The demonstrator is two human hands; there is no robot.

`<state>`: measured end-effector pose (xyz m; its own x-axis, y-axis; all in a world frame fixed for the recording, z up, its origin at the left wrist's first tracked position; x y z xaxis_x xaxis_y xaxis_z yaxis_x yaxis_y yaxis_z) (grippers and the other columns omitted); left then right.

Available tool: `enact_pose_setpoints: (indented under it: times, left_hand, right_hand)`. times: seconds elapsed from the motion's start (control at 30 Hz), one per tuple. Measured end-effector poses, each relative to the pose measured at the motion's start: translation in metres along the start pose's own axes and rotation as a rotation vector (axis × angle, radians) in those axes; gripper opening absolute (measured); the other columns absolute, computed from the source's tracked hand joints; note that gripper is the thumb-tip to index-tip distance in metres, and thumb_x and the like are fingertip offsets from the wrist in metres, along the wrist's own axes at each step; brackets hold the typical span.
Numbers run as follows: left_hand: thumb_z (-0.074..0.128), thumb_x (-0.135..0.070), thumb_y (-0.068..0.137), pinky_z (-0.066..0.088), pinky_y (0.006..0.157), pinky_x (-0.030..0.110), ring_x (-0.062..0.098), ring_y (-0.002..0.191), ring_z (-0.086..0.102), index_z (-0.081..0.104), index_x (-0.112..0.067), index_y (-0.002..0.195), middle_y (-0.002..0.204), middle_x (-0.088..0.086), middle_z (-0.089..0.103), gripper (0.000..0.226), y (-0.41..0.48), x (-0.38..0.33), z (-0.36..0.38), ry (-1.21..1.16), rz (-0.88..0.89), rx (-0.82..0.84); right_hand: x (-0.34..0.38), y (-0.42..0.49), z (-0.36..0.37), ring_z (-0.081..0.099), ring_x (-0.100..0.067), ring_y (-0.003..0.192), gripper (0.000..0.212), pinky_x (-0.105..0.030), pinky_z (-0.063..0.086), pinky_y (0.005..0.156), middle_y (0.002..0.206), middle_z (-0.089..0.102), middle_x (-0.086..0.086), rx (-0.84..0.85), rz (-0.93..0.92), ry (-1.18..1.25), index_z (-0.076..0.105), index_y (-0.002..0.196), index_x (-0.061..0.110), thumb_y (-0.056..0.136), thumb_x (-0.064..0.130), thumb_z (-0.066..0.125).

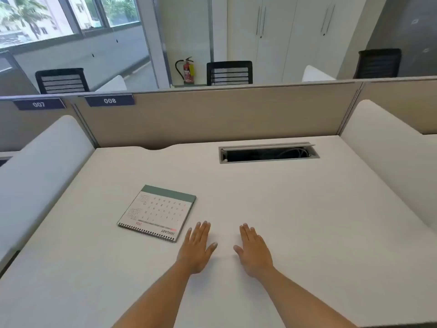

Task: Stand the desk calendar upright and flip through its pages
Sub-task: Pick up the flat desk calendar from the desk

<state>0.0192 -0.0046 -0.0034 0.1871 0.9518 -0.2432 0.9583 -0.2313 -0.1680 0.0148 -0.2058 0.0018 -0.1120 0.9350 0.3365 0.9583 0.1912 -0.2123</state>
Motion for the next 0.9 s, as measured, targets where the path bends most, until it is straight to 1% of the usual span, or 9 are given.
enact_pose_setpoints:
  times: [0.1, 0.17, 0.23, 0.3, 0.47, 0.6, 0.67, 0.73, 0.9]
  left_hand:
    - [-0.036, -0.079, 0.053, -0.028, 0.105, 0.026, 0.012, 0.14, -0.024, -0.021, -0.01, 0.145, 0.156, -0.003, -0.02, 0.116, -0.012, -0.003, 0.024, -0.041, -0.052, 0.091]
    - [-0.035, -0.081, 0.05, -0.019, 0.113, 0.032, 0.016, 0.145, -0.018, -0.02, -0.01, 0.146, 0.154, -0.003, -0.024, 0.12, -0.02, -0.006, 0.034, -0.062, -0.093, 0.125]
    - [-0.034, -0.081, 0.05, -0.012, 0.115, 0.037, 0.018, 0.145, -0.018, -0.02, -0.01, 0.146, 0.15, -0.003, -0.028, 0.12, -0.02, -0.011, 0.037, -0.082, -0.122, 0.13]
    - [-0.031, -0.083, 0.051, -0.013, 0.115, 0.039, 0.016, 0.142, -0.024, -0.022, -0.012, 0.145, 0.148, -0.002, -0.031, 0.118, -0.021, -0.017, 0.04, -0.108, -0.141, 0.142]
    - [-0.015, -0.085, 0.061, -0.031, 0.103, 0.03, 0.014, 0.138, -0.031, -0.029, -0.018, 0.139, 0.151, -0.002, -0.032, 0.104, -0.027, -0.017, 0.048, -0.121, -0.134, 0.155]
    - [-0.007, -0.082, 0.067, -0.027, 0.106, 0.031, 0.012, 0.138, -0.03, -0.024, -0.021, 0.145, 0.15, -0.005, -0.032, 0.101, -0.026, -0.017, 0.049, -0.101, -0.124, 0.121]
    - [-0.004, -0.081, 0.069, -0.027, 0.105, 0.03, 0.011, 0.138, -0.03, -0.024, -0.022, 0.145, 0.15, -0.006, -0.032, 0.098, -0.027, -0.017, 0.049, -0.102, -0.122, 0.102]
    - [-0.001, -0.081, 0.072, -0.025, 0.108, 0.033, 0.013, 0.139, -0.029, -0.021, -0.022, 0.147, 0.151, -0.006, -0.031, 0.097, -0.027, -0.017, 0.049, -0.102, -0.12, 0.094]
    - [0.002, -0.079, 0.077, -0.027, 0.108, 0.032, 0.012, 0.14, -0.031, -0.019, -0.025, 0.148, 0.152, -0.008, -0.031, 0.092, -0.028, -0.015, 0.052, -0.1, -0.101, 0.069]
  right_hand:
    - [-0.008, -0.009, 0.019, -0.011, -0.024, 0.149, 0.076, -0.037, 0.0, 0.12, 0.161, -0.018, 0.001, 0.119, 0.036, -0.041, -0.01, 0.153, 0.015, 0.093, 0.06, 0.002]
    - [-0.012, -0.014, 0.034, -0.019, -0.027, 0.147, 0.102, -0.04, -0.005, 0.118, 0.151, -0.033, 0.001, 0.143, 0.029, -0.052, -0.02, 0.15, 0.016, 0.066, 0.074, -0.026]
    - [-0.015, -0.016, 0.043, -0.023, -0.027, 0.146, 0.114, -0.041, -0.009, 0.117, 0.145, -0.039, -0.001, 0.135, 0.027, -0.053, -0.029, 0.143, 0.017, 0.044, 0.073, -0.042]
    - [-0.017, -0.017, 0.045, -0.024, -0.026, 0.145, 0.111, -0.04, -0.011, 0.117, 0.144, -0.039, 0.0, 0.135, 0.021, -0.032, -0.033, 0.137, 0.02, 0.039, 0.071, -0.046]
    - [-0.021, -0.016, 0.051, -0.028, -0.024, 0.144, 0.095, -0.036, -0.021, 0.113, 0.145, -0.04, 0.008, 0.11, -0.007, -0.015, -0.034, 0.137, 0.027, 0.052, 0.07, -0.035]
    - [-0.024, -0.015, 0.054, -0.033, -0.021, 0.142, 0.085, -0.029, -0.036, 0.097, 0.15, -0.036, 0.006, 0.076, -0.017, -0.049, -0.038, 0.137, 0.026, 0.064, 0.067, -0.029]
    - [-0.024, -0.017, 0.051, -0.025, -0.021, 0.144, 0.074, -0.033, -0.025, 0.107, 0.161, -0.01, -0.002, 0.041, 0.002, -0.096, -0.028, 0.146, 0.025, 0.085, 0.063, -0.013]
    - [-0.026, -0.017, 0.054, -0.001, -0.025, 0.145, 0.069, -0.039, -0.001, 0.113, 0.156, 0.032, -0.005, 0.078, 0.04, -0.073, 0.0, 0.154, 0.02, 0.096, 0.057, 0.009]
    - [-0.033, -0.014, 0.057, 0.0, -0.03, 0.147, 0.07, -0.041, 0.006, 0.113, 0.155, 0.033, -0.005, 0.003, -0.044, -0.197, 0.016, 0.153, 0.01, 0.098, 0.055, 0.017]
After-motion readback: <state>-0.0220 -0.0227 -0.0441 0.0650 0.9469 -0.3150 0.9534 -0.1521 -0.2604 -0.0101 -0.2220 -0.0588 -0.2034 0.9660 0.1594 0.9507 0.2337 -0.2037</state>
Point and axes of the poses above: each hand's wrist, its own y-axis towards the middle knuckle, its own z-axis out of the palm, x = y × z, the point moved 2 cm from there along y, towards the middle knuckle
